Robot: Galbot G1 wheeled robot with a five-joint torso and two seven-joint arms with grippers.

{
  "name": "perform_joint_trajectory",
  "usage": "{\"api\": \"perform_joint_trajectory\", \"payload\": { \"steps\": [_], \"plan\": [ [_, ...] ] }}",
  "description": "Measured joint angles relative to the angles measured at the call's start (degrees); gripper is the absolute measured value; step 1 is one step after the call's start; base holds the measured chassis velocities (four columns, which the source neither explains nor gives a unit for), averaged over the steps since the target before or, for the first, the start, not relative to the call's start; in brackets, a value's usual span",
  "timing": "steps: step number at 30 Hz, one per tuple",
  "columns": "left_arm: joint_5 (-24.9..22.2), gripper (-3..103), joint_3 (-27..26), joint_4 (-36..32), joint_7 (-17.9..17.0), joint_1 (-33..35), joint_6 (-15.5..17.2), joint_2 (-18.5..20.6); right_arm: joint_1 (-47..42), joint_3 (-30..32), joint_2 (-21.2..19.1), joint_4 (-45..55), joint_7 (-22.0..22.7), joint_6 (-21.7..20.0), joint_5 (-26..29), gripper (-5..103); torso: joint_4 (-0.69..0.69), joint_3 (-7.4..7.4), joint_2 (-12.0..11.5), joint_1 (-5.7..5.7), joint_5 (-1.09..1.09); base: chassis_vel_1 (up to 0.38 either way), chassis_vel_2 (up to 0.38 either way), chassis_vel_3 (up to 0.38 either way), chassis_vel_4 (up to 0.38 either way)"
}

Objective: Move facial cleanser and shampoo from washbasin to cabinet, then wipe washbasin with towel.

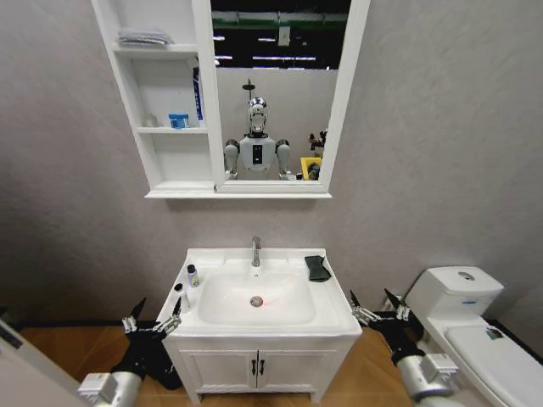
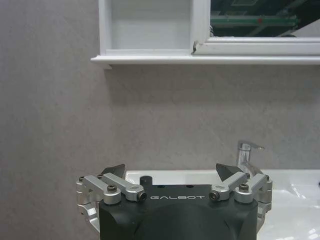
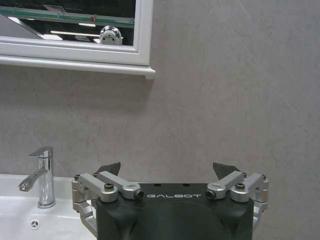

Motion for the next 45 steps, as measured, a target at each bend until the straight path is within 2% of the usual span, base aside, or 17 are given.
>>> {"api": "perform_joint_trajectory", "payload": {
  "steps": [8, 9, 10, 13, 16, 18, 23, 26, 31, 39, 45],
  "plan": [
    [0.45, 100, -0.3, 4.63, 1.44, -0.08, -0.22, 0.79, 1.58, -0.4, 0.78, -0.6, 0.19, -0.51, -0.07, 100, 0.01, 0.0, -0.01, 0.03, 0.0, 0.0, 0.0, 0.0, 0.0],
    [0.45, 100, -0.27, 4.88, 1.77, -0.17, 0.09, 0.83, 1.69, -0.45, 0.88, -0.74, 0.19, -0.49, -0.11, 100, 0.01, 0.0, -0.01, 0.03, 0.0, 0.0, 0.0, 0.0, 0.0],
    [0.78, 100, -0.26, 5.87, 3.83, -0.62, 1.86, 0.91, 2.03, -0.61, 1.39, -1.32, 0.17, -0.29, -0.19, 100, 0.01, 0.01, -0.01, 0.04, 0.0, 0.0, 0.0, 0.0, 0.0],
    [1.42, 100, 0.28, 7.49, 5.37, -2.2, 3.65, 1.56, 2.27, -0.28, 1.9, -1.83, 0.16, -0.15, 0.27, 100, 0.01, 0.01, -0.01, 0.04, 0.0, 0.0, 0.0, 0.0, 0.0],
    [1.61, 100, 1.14, 8.71, 5.34, -3.78, 4.91, 2.54, 2.42, 0.38, 1.86, -2.29, 0.15, 0.13, 1.14, 100, 0.01, 0.01, -0.01, 0.03, 0.0, 0.0, 0.0, 0.0, 0.0],
    [1.34, 100, 2.08, 10.31, 3.55, -5.88, 6.07, 3.37, 2.9, 0.93, 1.64, -3.01, 0.07, 0.58, 1.92, 100, -0.01, 0.01, -0.01, 0.04, 0.0, 0.0, 0.0, 0.0, 0.0],
    [0.87, 100, 2.32, 12.28, 1.65, -8.4, 7.55, 3.95, 3.89, 1.11, 0.99, -4.14, 0.08, 0.73, 3.48, 100, 0.02, 0.01, -0.02, 0.04, 0.0, 0.0, 0.0, 0.0, 0.0],
    [0.58, 100, 3.28, 15.92, -2.32, -12.49, 8.22, 5.19, 4.48, 2.07, 0.04, -5.54, 0.03, 1.23, 5.6, 100, 0.01, 0.02, -0.02, 0.05, -0.01, 0.0, 0.0, 0.0, 0.0],
    [-0.01, 100, 3.51, 18.3, -2.63, -15.18, 8.8, 5.97, 4.51, 2.85, -0.54, -6.88, -0.19, 1.94, 6.59, 100, 0.02, 0.02, -0.02, 0.05, 0.0, 0.0, 0.0, 0.0, 0.0],
    [-0.13, 100, 5.7, 26.61, -2.92, -22.08, 8.86, 6.55, 4.13, 4.3, -0.36, -8.04, -0.34, 2.83, 7.98, 100, 0.01, 0.02, -0.02, 0.05, -0.01, 0.0, 0.0, 0.0, 0.0],
    [-0.07, 100, 7.77, 30.76, -4.8, -26.63, 9.2, 7.74, 4.13, 4.61, 0.24, -9.54, -1.9, 4.53, 8.18, 100, 0.0, 0.01, -0.02, 0.05, 0.0, 0.0, 0.0, 0.0, 0.0]
  ]
}}
